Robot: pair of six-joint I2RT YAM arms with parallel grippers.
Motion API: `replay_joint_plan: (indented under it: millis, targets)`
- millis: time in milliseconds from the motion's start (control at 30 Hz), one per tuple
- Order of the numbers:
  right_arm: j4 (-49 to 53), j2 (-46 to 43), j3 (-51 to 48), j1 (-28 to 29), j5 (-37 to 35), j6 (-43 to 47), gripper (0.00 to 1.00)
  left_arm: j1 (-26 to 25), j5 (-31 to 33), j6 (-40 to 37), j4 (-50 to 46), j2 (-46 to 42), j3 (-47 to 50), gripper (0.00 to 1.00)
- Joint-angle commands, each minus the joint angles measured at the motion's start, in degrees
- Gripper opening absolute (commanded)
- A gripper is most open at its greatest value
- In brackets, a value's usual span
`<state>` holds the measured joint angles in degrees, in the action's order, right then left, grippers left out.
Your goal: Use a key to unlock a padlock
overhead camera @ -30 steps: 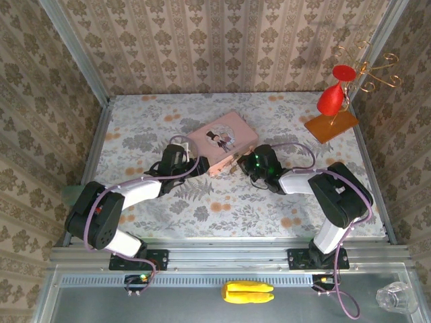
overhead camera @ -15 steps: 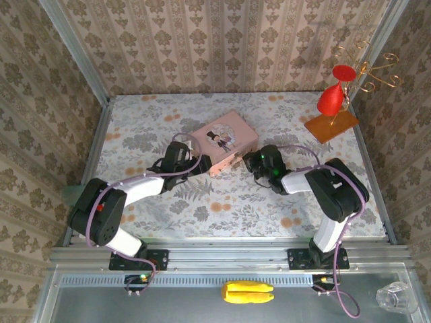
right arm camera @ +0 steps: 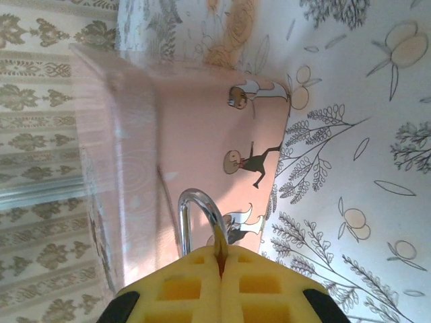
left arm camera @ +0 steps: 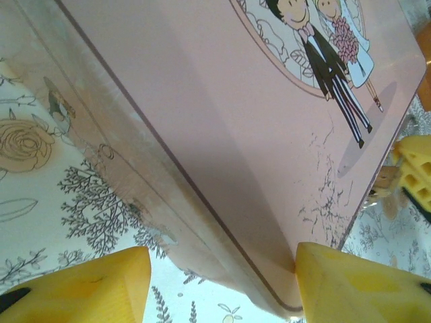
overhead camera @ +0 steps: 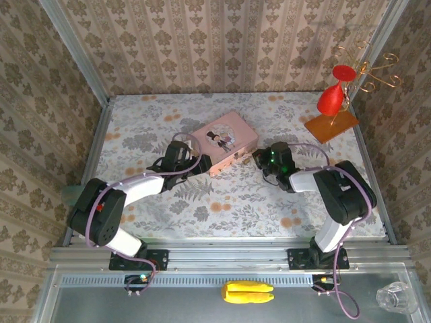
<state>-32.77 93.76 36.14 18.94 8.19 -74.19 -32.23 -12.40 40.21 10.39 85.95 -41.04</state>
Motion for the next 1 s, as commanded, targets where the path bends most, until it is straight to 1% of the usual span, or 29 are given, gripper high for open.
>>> replay_joint_plan:
  millis: [0, 133, 233, 300, 400, 533, 633, 767, 967]
  targets:
    - [8.83, -5.66, 0.27, 0.31, 1.39, 8.48, 0.00, -0.29, -1.43, -4.48, -4.77, -2.71, 0.31, 0.61]
    - [17.94, -10.93, 0.91, 1.24, 1.66, 17.21, 0.00, -0.27, -1.79, -9.49, -5.68, -5.63, 1.29, 0.62]
    - [26.53, -15.02, 2.24, 2.86, 1.52, 24.11, 0.00, -0.29, -0.90, -12.30, -5.67, -9.70, 3.57, 0.63]
    - [29.84, -17.72, 2.42, 4.13, 1.50, 27.25, 0.00, -0.29, -0.07, -14.09, -5.49, -12.53, 5.29, 0.63]
    - [34.80, -21.29, 3.16, 6.71, 0.22, 31.81, 0.00, -0.29, 1.42, -16.85, -5.40, -16.56, 7.89, 0.63]
    - [41.78, -24.51, 5.10, 11.14, -2.51, 37.74, 0.00, -0.38, 1.40, -20.84, -7.63, -21.59, 9.15, 0.63]
    - [45.52, -25.62, 5.87, 13.87, -3.33, 39.95, 0.00, -0.73, 2.63, -22.89, -8.20, -25.91, 10.69, 0.64]
    - [47.84, -27.28, 5.36, 17.85, -5.81, 41.77, 0.00, -0.64, 5.47, -24.38, -8.55, -32.32, 13.57, 0.66]
    - [48.92, -27.27, 3.94, 22.11, -9.15, 42.56, 0.00, -0.64, 4.76, -25.20, -7.70, -34.97, 16.47, 0.68]
